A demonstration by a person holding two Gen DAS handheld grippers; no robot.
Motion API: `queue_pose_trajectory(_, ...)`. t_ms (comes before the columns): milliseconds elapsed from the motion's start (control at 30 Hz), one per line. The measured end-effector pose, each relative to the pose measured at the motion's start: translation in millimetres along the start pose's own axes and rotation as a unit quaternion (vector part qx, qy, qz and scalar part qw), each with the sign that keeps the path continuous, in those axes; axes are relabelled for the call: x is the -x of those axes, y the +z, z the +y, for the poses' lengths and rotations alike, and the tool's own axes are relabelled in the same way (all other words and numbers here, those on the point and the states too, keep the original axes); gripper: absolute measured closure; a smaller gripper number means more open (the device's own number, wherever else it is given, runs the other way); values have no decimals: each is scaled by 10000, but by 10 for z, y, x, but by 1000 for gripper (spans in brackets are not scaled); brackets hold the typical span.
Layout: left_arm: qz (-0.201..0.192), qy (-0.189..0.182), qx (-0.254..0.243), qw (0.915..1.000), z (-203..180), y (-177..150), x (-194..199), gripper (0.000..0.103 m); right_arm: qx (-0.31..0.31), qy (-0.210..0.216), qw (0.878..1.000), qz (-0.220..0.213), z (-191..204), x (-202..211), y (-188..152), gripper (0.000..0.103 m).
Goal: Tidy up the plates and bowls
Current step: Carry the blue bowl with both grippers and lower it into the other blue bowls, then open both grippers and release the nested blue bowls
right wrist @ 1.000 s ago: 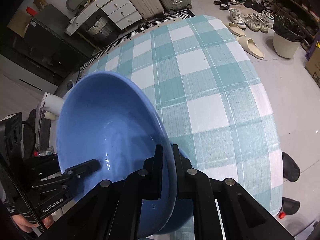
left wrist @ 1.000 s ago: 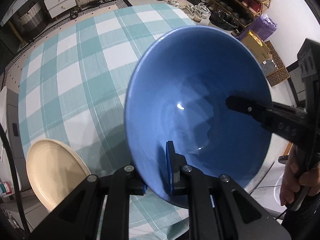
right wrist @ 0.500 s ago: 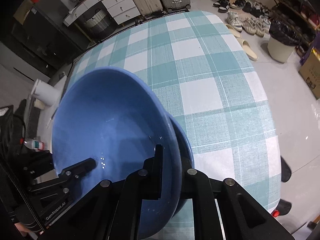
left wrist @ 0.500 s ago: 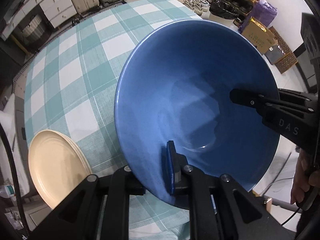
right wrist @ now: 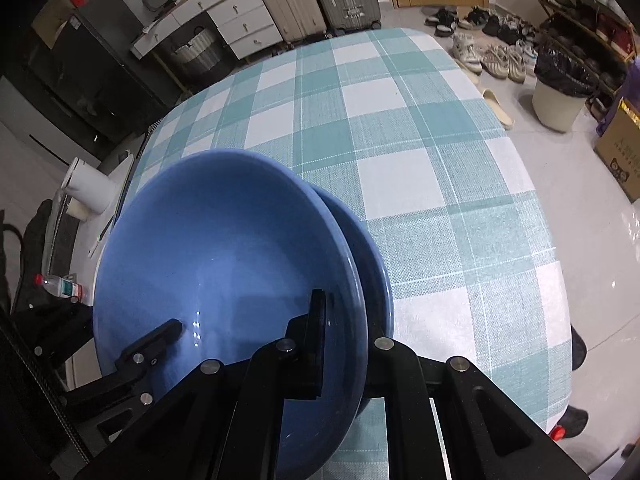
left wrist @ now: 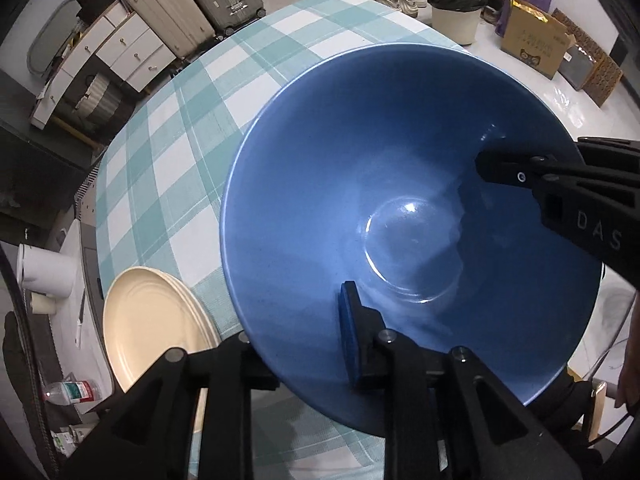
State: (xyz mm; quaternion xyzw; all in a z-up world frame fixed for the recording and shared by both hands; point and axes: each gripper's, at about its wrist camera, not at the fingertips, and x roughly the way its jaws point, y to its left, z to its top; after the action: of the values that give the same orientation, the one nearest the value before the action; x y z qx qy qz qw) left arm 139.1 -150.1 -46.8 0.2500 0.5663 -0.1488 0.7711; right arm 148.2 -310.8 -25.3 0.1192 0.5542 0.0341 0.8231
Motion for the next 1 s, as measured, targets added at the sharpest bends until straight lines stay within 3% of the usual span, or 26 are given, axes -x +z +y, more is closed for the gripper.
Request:
queue_pose_trajectory(233, -111, -46, 162, 9998, 16, -29, -33, 75, 160, -233, 9984, -490, 69, 120, -73, 95)
queue_pose_trajectory(367, -92, -86, 425, 9990, 69, -37, -74, 57, 239, -372, 9961, -765, 76, 187, -106, 94)
queue_pose_trajectory(500, -141, -556, 594, 9966, 102, -63, -83, 57, 57, -256, 9958, -882, -7, 211, -123, 89)
queue_pose_trajectory(733, -561, -774, 1156, 9887, 228, -154, -51, 57, -72, -50, 9951, -981, -85, 222, -192, 89)
queue_pose_trajectory(933, -961, -1116, 1648, 9753, 339, -203, -22, 56, 342, -489, 9889, -1364, 54, 300, -284, 88)
queue_pose_trajectory(1000, -1008, -1158, 1736, 9728, 364, -213, -38, 56, 328, -640, 9855, -1535, 50, 365, -297, 74)
